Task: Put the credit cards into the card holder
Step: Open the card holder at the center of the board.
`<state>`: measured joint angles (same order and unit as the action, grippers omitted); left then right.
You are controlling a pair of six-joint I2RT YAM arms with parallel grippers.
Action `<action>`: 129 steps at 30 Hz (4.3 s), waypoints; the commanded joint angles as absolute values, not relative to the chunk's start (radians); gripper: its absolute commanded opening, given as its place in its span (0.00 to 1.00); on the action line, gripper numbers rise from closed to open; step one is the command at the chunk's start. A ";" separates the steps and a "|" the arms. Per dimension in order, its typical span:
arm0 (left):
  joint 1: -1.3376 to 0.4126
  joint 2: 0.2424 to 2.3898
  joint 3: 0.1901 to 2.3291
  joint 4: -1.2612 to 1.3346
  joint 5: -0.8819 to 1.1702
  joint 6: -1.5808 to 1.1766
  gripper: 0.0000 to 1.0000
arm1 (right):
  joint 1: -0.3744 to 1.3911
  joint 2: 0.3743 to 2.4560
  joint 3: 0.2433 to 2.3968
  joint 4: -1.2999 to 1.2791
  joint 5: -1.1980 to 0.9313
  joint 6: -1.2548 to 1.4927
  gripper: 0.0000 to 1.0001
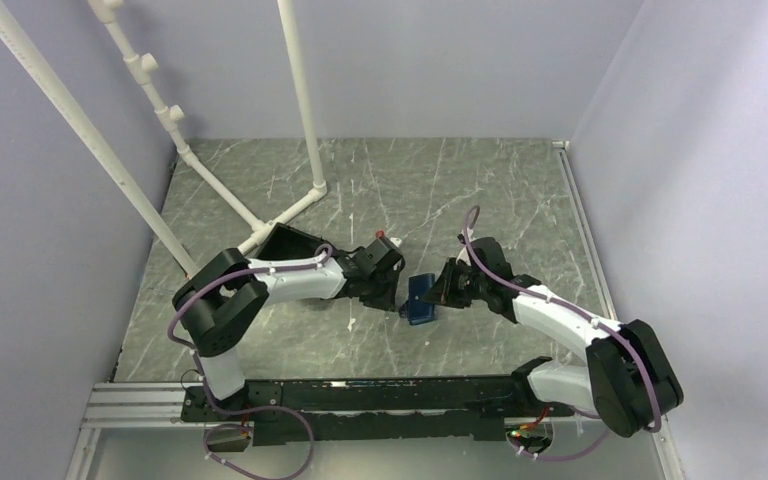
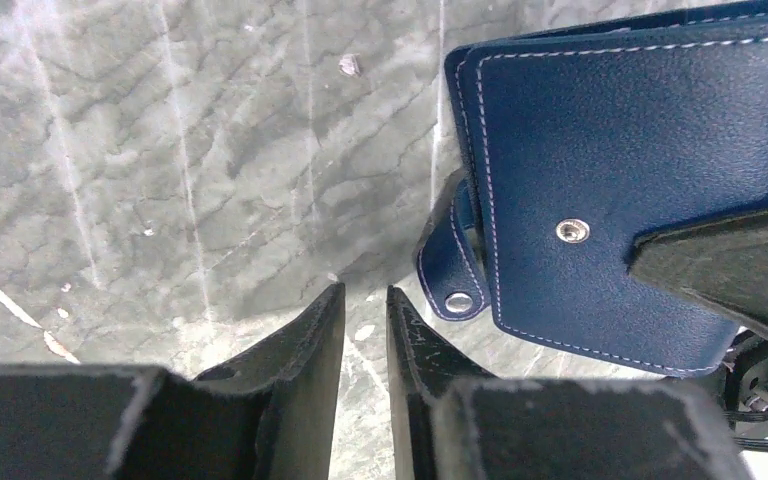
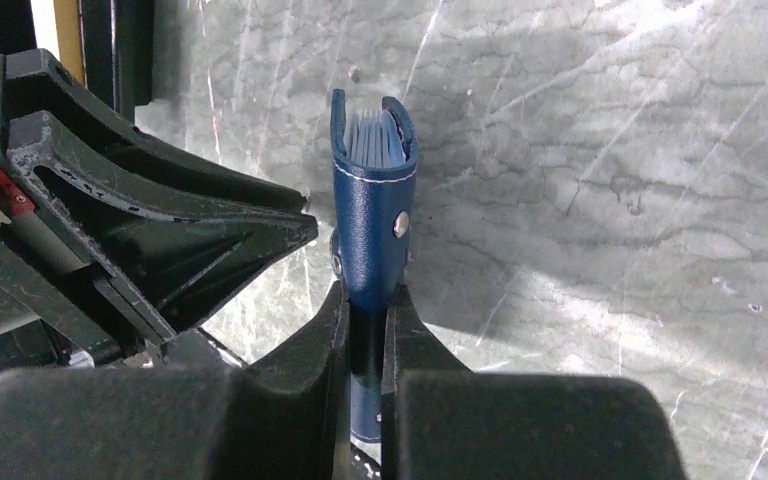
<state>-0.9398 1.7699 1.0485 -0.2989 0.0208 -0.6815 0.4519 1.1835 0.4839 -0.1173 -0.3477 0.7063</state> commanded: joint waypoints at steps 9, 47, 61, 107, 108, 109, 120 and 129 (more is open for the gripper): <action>-0.937 1.631 0.979 -0.130 0.149 -0.662 0.55 | 0.431 1.213 0.543 -0.069 -0.368 0.632 0.00; -0.819 1.718 1.090 -0.166 0.324 -0.603 0.00 | 0.538 1.222 0.742 -0.367 -0.134 0.497 0.71; -0.800 1.709 1.086 -0.035 0.511 -0.708 0.00 | 0.586 1.289 0.767 -0.406 0.098 0.613 0.79; -0.770 1.654 1.041 -0.072 0.452 -0.705 0.00 | 0.584 1.208 0.671 -0.408 0.107 0.669 0.34; -0.769 1.652 1.040 -0.076 0.449 -0.701 0.00 | 0.584 1.209 0.671 -0.405 0.105 0.669 0.32; -0.769 1.650 1.038 -0.079 0.447 -0.699 0.00 | 0.584 1.209 0.669 -0.401 0.101 0.669 0.32; -0.762 1.642 1.028 -0.089 0.448 -0.694 0.00 | 0.576 1.224 0.662 -0.382 0.079 0.653 0.52; -0.764 1.684 1.071 -0.174 0.429 -0.629 0.00 | 0.516 1.209 0.616 -0.312 -0.033 0.658 0.35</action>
